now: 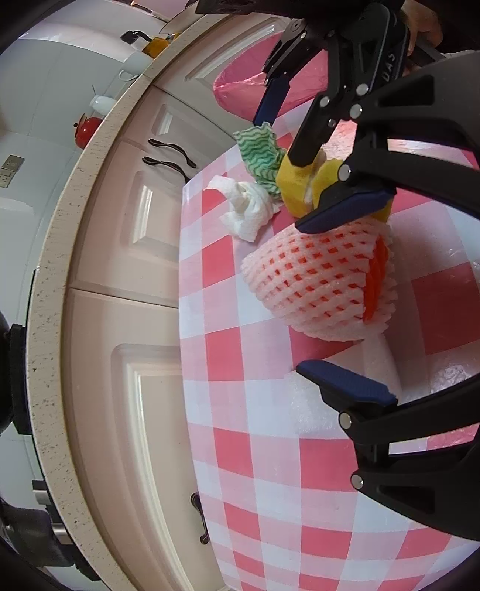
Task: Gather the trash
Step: 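Grasp a pink foam fruit net with the left tool while the right tool grasps a yellow sponge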
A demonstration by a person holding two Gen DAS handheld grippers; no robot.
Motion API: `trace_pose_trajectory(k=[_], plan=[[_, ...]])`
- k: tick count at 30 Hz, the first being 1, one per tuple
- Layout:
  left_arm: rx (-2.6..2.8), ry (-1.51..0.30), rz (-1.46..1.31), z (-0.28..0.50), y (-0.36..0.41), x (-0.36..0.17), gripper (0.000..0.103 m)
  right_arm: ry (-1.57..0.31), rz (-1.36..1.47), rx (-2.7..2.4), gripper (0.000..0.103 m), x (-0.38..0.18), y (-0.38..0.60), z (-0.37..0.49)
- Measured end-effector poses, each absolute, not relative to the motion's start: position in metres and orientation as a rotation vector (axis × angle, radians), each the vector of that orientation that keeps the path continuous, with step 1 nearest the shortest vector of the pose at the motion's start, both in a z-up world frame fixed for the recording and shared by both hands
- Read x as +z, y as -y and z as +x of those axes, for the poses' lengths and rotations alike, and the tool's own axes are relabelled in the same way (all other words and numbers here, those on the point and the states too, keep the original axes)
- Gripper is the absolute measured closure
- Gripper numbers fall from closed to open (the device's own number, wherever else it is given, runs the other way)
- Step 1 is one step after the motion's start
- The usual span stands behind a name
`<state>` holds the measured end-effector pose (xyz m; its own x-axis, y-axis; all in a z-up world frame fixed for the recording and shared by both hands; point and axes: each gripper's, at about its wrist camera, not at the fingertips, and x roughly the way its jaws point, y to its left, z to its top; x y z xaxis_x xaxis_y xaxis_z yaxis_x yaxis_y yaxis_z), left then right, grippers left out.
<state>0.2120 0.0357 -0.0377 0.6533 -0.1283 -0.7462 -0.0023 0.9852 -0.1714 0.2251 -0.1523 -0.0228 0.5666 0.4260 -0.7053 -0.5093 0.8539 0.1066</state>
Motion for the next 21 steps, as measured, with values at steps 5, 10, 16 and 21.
trace_pose_trajectory(k=[5,10,16,21], plan=[[-0.094,-0.874,-0.155,0.214,-0.031,-0.042,0.036,-0.824,-0.11,0.579,0.043,-0.032,0.149,0.228],[-0.111,-0.903,-0.137,0.213,-0.024,-0.048,0.05,-0.848,-0.137,0.624,0.061,-0.036,0.143,0.224],[-0.124,-0.922,-0.114,0.207,-0.018,-0.049,0.071,-0.876,-0.111,0.616,0.069,-0.041,0.155,0.215],[-0.136,-0.925,-0.108,0.192,-0.011,-0.048,0.076,-0.898,-0.085,0.59,0.073,-0.044,0.172,0.199]])
